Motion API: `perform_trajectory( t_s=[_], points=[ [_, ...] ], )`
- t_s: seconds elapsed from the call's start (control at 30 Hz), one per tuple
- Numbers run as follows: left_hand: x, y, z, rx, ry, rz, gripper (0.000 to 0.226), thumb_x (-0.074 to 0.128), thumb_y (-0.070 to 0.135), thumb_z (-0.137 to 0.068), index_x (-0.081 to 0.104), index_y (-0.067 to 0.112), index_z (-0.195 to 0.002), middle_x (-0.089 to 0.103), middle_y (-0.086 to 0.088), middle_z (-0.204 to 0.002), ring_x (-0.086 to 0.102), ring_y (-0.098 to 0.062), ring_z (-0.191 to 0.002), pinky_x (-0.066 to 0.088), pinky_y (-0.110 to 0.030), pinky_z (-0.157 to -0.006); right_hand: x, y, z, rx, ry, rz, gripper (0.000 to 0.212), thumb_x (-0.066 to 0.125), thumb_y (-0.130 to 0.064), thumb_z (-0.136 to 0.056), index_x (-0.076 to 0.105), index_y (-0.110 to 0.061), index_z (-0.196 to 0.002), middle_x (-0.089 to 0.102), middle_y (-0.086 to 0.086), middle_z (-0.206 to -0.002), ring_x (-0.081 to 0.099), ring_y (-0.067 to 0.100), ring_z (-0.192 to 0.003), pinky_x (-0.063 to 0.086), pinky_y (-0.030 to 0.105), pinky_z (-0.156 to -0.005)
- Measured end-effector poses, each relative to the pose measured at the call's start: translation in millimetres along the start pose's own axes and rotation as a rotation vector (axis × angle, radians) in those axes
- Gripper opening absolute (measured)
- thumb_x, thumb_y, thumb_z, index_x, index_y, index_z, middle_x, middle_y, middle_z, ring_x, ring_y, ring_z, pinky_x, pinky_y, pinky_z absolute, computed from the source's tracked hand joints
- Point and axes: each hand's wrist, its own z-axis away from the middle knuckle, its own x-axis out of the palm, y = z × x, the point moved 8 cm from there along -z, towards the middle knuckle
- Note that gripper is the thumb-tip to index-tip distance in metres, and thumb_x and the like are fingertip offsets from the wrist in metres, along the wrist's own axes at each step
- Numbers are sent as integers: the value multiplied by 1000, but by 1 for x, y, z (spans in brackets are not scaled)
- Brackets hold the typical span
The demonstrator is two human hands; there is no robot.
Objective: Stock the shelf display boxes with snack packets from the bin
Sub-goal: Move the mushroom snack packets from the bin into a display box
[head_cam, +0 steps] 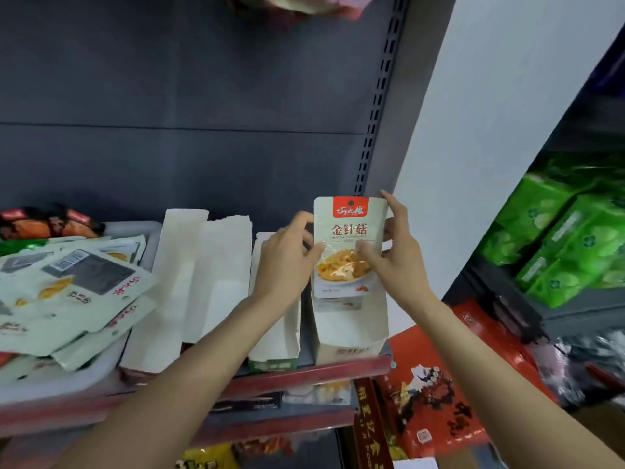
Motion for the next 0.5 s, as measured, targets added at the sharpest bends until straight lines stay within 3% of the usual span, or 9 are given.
perform_trajectory(
  t_s=[0.13,0.23,0.3,0.43,0.5],
  points=[
    [2,-7,15,81,81,-60,29,64,21,-88,54,20,-115,56,13,-80,51,-10,-78,48,-31,-71,7,8,10,-98,36,21,68,64,-18,-86,24,-31,-139,57,-11,-113,62,8,-93,57,40,-72],
    [4,-10,29,121,151,-141,23,64,25,-88,55,20,-109,58,10,-87,53,-14,-81,48,-38,-74,11,12,20,-163,65,44,66,65,-18,-86,27,-27,-139,53,-5,-125,58,10,-103,57,37,-79],
    [5,-13,34,109,174,-164,18,64,25,-88,57,19,-103,58,10,-87,53,-13,-78,48,-39,-75,12,14,27,-191,89,45,61,64,-16,-86,31,-26,-137,53,-7,-122,57,10,-104,55,34,-82],
    [6,-11,37,89,179,-156,13,63,27,-89,62,16,-95,58,7,-92,55,-13,-84,46,-32,-76,7,17,42,-160,144,61,34,56,-15,-92,42,-18,-123,56,-8,-107,57,10,-94,48,21,-74],
    [9,-9,37,78,149,-210,13,62,25,-89,63,13,-89,51,4,-101,48,-12,-94,38,-25,-76,1,18,46,-147,180,103,16,53,-12,-93,47,-14,-107,56,-2,-103,57,15,-92,49,27,-75]
  ],
)
